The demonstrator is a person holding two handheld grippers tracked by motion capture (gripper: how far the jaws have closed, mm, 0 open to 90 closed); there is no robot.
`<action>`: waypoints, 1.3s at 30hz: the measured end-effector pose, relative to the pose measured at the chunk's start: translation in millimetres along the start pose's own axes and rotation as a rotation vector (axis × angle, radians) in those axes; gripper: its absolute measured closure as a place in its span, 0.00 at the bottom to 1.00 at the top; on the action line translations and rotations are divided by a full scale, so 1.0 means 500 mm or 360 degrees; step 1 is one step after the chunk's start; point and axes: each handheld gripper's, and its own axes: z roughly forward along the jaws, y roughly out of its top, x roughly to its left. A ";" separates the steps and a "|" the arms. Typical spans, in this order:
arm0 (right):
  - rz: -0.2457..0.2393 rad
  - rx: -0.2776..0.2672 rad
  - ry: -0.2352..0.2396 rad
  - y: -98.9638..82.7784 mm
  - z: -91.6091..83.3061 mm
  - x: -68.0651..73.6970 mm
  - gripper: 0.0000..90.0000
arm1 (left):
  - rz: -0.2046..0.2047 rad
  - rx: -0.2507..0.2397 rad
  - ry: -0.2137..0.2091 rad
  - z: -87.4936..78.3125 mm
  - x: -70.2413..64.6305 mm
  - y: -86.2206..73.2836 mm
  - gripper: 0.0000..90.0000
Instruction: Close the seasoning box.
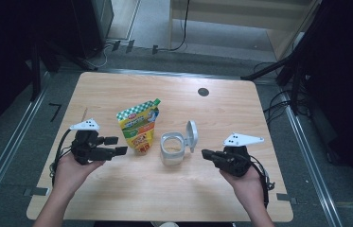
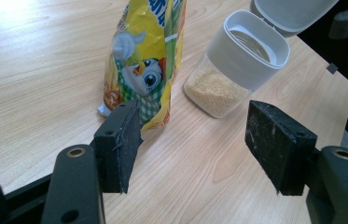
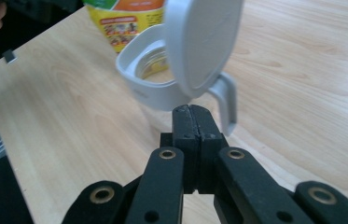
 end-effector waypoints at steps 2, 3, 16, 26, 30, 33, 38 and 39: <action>0.0011 -0.0002 -0.0018 0.002 0.004 -0.006 1.00 | -0.0005 -0.0006 -0.0013 0.000 0.002 -0.001 0.41; 0.0014 -0.0004 -0.0028 0.003 0.007 -0.010 1.00 | -0.0006 -0.0008 -0.0016 0.000 0.002 -0.002 0.41; 0.0087 -0.0081 -0.0054 0.021 0.054 -0.028 1.00 | 0.0001 0.0036 -0.0034 0.009 0.007 -0.008 0.40; 0.0004 -0.0065 -0.0022 0.030 0.073 0.012 1.00 | -0.0007 0.0023 -0.0032 0.006 0.010 -0.011 0.40; -0.0014 -0.0063 -0.0007 0.030 0.078 0.020 1.00 | -0.0016 0.0025 -0.0027 0.007 0.012 -0.011 0.40; -0.0032 -0.0070 0.0001 0.032 0.081 0.028 1.00 | -0.0015 0.0025 -0.0032 0.008 0.013 -0.012 0.40; -0.0043 -0.0074 -0.0009 0.032 0.078 0.026 0.98 | -0.0014 0.0028 -0.0030 0.008 0.014 -0.012 0.39; -0.0042 -0.0072 -0.0010 0.031 0.077 0.024 0.96 | -0.0013 0.0027 -0.0028 0.008 0.014 -0.012 0.39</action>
